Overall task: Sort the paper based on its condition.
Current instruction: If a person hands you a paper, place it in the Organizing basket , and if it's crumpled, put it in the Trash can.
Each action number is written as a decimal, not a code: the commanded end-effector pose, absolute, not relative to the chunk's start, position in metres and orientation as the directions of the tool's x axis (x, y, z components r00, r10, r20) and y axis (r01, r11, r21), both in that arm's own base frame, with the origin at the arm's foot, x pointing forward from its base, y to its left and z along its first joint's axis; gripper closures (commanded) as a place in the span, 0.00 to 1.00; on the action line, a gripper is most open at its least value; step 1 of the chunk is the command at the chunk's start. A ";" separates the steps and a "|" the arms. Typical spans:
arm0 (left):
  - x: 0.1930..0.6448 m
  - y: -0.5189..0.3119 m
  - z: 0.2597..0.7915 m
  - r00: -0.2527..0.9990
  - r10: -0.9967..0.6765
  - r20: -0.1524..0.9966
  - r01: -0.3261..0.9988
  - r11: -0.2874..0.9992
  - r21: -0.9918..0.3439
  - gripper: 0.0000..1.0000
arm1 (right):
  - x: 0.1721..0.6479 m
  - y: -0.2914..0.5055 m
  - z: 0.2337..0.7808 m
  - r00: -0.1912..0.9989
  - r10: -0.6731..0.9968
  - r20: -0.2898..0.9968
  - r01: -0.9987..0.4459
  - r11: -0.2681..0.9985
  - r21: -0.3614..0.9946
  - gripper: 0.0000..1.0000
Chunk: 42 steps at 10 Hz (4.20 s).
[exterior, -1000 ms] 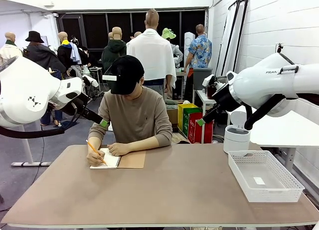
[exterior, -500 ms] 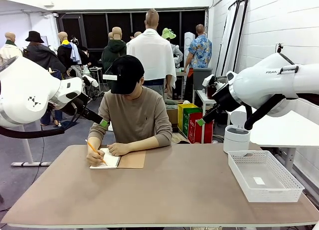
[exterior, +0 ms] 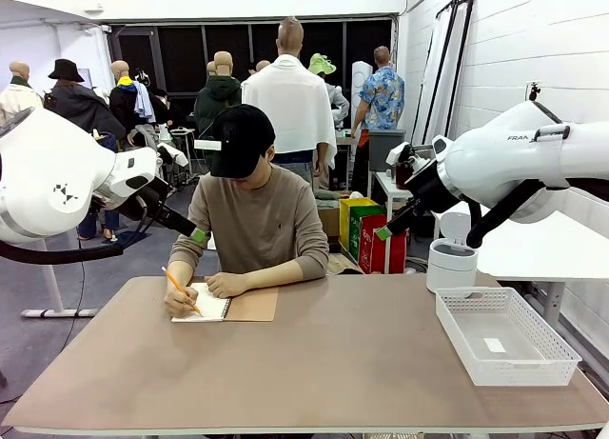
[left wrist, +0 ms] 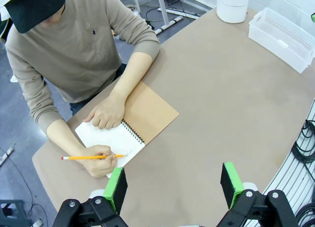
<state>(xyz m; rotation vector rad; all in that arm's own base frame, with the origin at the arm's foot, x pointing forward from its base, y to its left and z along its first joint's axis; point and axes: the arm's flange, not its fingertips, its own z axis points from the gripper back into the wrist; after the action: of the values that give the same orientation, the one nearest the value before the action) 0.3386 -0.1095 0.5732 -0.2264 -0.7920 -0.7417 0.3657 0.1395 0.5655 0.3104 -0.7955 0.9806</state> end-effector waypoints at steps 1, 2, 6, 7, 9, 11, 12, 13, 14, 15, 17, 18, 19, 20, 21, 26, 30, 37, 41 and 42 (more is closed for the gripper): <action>0.338 -0.109 0.573 0.470 -0.518 0.715 0.684 0.726 0.076 0.00 | 0.366 0.139 0.564 0.310 0.612 0.727 -0.839 0.536 -0.094 0.00; 0.338 -0.109 0.573 0.470 -0.518 0.715 0.684 0.726 0.076 0.00 | 0.366 0.139 0.564 0.310 0.612 0.727 -0.839 0.536 -0.094 0.00; 0.338 -0.109 0.573 0.470 -0.518 0.715 0.684 0.726 0.076 0.00 | 0.366 0.139 0.564 0.310 0.612 0.727 -0.839 0.536 -0.094 0.00; 0.338 -0.109 0.573 0.470 -0.518 0.715 0.684 0.726 0.076 0.00 | 0.366 0.139 0.564 0.310 0.612 0.727 -0.839 0.536 -0.094 0.00; 0.338 -0.109 0.573 0.470 -0.518 0.715 0.684 0.726 0.076 0.00 | 0.366 0.139 0.564 0.310 0.612 0.727 -0.839 0.536 -0.094 0.00; 0.338 -0.109 0.573 0.470 -0.518 0.715 0.684 0.726 0.076 0.00 | 0.366 0.139 0.564 0.310 0.612 0.727 -0.839 0.536 -0.094 0.00; 0.338 -0.109 0.573 0.470 -0.518 0.715 0.684 0.726 0.076 0.00 | 0.366 0.139 0.564 0.310 0.612 0.727 -0.839 0.536 -0.094 0.00; 0.338 -0.109 0.573 0.470 -0.518 0.715 0.684 0.726 0.076 0.00 | 0.366 0.139 0.564 0.310 0.612 0.727 -0.839 0.536 -0.094 0.00; 0.338 -0.109 0.573 0.470 -0.518 0.715 0.684 0.726 0.076 0.00 | 0.366 0.139 0.564 0.310 0.612 0.727 -0.839 0.536 -0.094 0.00; 0.338 -0.109 0.573 0.470 -0.518 0.715 0.684 0.726 0.076 0.00 | 0.366 0.139 0.564 0.310 0.612 0.727 -0.839 0.536 -0.094 0.00; 0.338 -0.109 0.573 0.470 -0.518 0.715 0.684 0.726 0.076 0.00 | 0.366 0.139 0.564 0.310 0.612 0.727 -0.839 0.536 -0.094 0.00; 0.338 -0.109 0.573 0.470 -0.518 0.715 0.684 0.726 0.076 0.00 | 0.366 0.139 0.564 0.310 0.612 0.727 -0.839 0.536 -0.094 0.00; 0.338 -0.109 0.573 0.470 -0.518 0.715 0.684 0.726 0.076 0.00 | 0.366 0.139 0.564 0.310 0.612 0.727 -0.839 0.536 -0.094 0.00; 0.338 -0.109 0.573 0.470 -0.518 0.715 0.684 0.726 0.076 0.00 | 0.366 0.139 0.564 0.310 0.612 0.727 -0.839 0.536 -0.094 0.00; 0.338 -0.109 0.573 0.470 -0.518 0.715 0.684 0.726 0.076 0.00 | 0.366 0.139 0.564 0.310 0.612 0.727 -0.839 0.536 -0.094 0.00; 0.338 -0.109 0.573 0.470 -0.518 0.715 0.684 0.726 0.076 0.00 | 0.366 0.139 0.564 0.310 0.612 0.727 -0.839 0.536 -0.094 0.00; 0.338 -0.109 0.573 0.470 -0.518 0.715 0.684 0.726 0.076 0.00 | 0.366 0.139 0.564 0.310 0.612 0.727 -0.839 0.536 -0.094 0.00; 0.338 -0.109 0.573 0.470 -0.518 0.715 0.684 0.726 0.076 0.00 | 0.366 0.139 0.564 0.310 0.612 0.727 -0.839 0.536 -0.094 0.00; 0.338 -0.109 0.573 0.470 -0.518 0.715 0.684 0.726 0.076 0.00 | 0.366 0.139 0.564 0.310 0.612 0.727 -0.839 0.536 -0.094 0.00; 0.338 -0.109 0.573 0.470 -0.518 0.715 0.684 0.726 0.076 0.00 | 0.366 0.139 0.564 0.310 0.612 0.727 -0.839 0.536 -0.094 0.00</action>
<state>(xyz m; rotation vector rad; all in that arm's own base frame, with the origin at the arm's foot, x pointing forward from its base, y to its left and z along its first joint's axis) 0.3386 -0.1095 0.5731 -0.2265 -0.7916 -0.7418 0.3657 0.1395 0.5655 0.3104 -0.7955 0.9807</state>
